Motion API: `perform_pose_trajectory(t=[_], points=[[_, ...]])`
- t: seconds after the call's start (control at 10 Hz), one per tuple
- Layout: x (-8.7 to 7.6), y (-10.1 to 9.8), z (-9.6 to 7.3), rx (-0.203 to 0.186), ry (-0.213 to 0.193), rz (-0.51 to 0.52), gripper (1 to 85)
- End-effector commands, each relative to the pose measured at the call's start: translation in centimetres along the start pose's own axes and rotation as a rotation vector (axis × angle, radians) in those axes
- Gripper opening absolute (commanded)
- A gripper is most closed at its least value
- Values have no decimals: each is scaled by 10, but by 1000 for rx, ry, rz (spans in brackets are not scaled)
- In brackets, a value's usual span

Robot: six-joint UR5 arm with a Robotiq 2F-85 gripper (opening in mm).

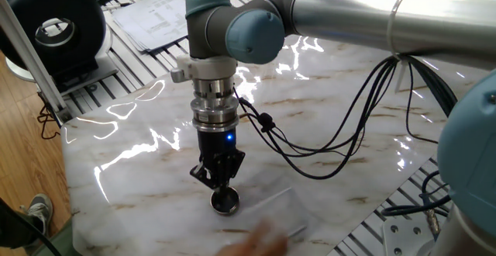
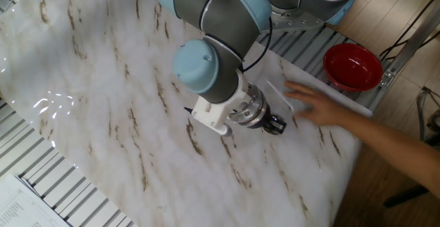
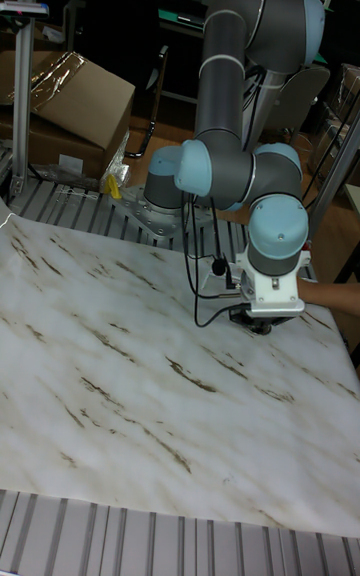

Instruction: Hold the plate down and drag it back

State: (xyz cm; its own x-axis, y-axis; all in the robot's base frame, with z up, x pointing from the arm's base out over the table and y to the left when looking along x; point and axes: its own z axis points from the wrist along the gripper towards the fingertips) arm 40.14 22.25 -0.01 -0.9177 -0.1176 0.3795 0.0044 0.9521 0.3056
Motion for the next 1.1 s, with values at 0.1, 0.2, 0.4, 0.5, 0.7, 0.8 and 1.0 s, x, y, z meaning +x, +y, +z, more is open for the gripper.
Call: perform_pose_trajectory(t=[0.1, 0.2, 0.4, 0.5, 0.7, 0.8, 1.0], points=[[-5, -9, -6, 22, -21, -20, 13], [-4, -12, -18, 22, -12, -29, 13], [-15, -19, -24, 91, -66, -12, 13], [-27, -24, -25, 108, -102, -27, 13], [-46, -64, -44, 256, -149, -102, 13], [-52, -78, -55, 319, -164, -128, 13], [-51, -85, -69, 419, -155, -118, 13]])
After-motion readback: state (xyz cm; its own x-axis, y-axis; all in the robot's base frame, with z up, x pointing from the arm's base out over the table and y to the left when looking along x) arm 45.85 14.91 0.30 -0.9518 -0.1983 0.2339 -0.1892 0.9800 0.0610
